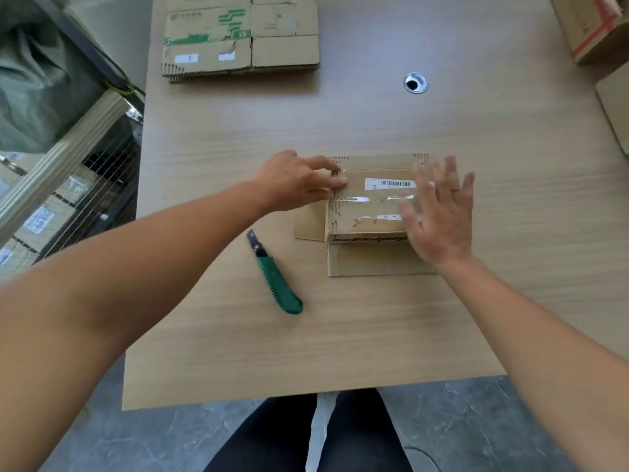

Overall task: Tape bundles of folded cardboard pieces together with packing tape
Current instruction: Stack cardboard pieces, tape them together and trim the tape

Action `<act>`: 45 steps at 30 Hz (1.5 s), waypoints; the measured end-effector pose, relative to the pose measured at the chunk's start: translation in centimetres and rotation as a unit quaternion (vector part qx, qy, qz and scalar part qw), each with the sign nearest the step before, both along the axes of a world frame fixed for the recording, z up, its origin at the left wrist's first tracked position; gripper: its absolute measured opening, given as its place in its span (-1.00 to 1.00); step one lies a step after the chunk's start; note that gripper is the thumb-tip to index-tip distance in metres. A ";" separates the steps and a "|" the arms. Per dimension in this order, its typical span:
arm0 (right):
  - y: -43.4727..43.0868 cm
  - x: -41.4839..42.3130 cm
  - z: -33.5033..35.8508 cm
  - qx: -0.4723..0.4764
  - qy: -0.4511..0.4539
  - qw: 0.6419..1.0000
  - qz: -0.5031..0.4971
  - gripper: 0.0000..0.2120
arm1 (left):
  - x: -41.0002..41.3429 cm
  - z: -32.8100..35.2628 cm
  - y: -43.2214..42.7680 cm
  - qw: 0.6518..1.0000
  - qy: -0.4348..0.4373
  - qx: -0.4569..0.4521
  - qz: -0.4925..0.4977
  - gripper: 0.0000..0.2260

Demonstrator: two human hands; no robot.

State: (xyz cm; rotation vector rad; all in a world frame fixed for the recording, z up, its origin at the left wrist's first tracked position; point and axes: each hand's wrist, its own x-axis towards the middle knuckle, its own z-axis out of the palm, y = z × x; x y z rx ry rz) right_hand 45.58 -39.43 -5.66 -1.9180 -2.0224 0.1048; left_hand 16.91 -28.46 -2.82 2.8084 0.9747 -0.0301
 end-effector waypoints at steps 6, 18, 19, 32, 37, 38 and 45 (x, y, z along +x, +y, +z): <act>-8.5 -11.3 -0.9 -0.026 0.077 0.980 0.181 -0.47 | 0.7 0.5 0.7 1.000 -0.003 0.001 -0.017 -0.59; -10.6 -21.5 -1.4 -0.233 0.043 0.970 0.054 -0.67 | 0.4 0.7 0.7 1.000 0.007 -0.012 -0.020 -0.63; -10.9 -20.5 -1.1 -0.254 0.077 0.963 0.041 -0.74 | 0.4 0.6 0.7 1.000 0.010 -0.012 -0.016 -0.62; -1.6 -12.9 5.8 -0.222 0.229 0.937 -0.145 -0.65 | 0.7 -1.4 -2.3 0.969 -0.057 -0.090 0.223 -0.60; -3.0 -12.4 4.8 -0.292 0.171 0.937 -0.090 -0.46 | -1.7 0.1 -3.3 0.945 -0.109 -0.218 0.219 -0.68; -3.1 -12.3 4.8 -0.301 0.169 0.935 -0.084 -0.45 | -2.2 0.6 -3.5 0.936 -0.101 -0.261 0.215 -0.67; -2.2 -11.6 6.4 -0.361 0.151 0.920 -0.035 -0.50 | -2.2 2.1 -4.2 0.920 -0.037 -0.297 0.252 -0.75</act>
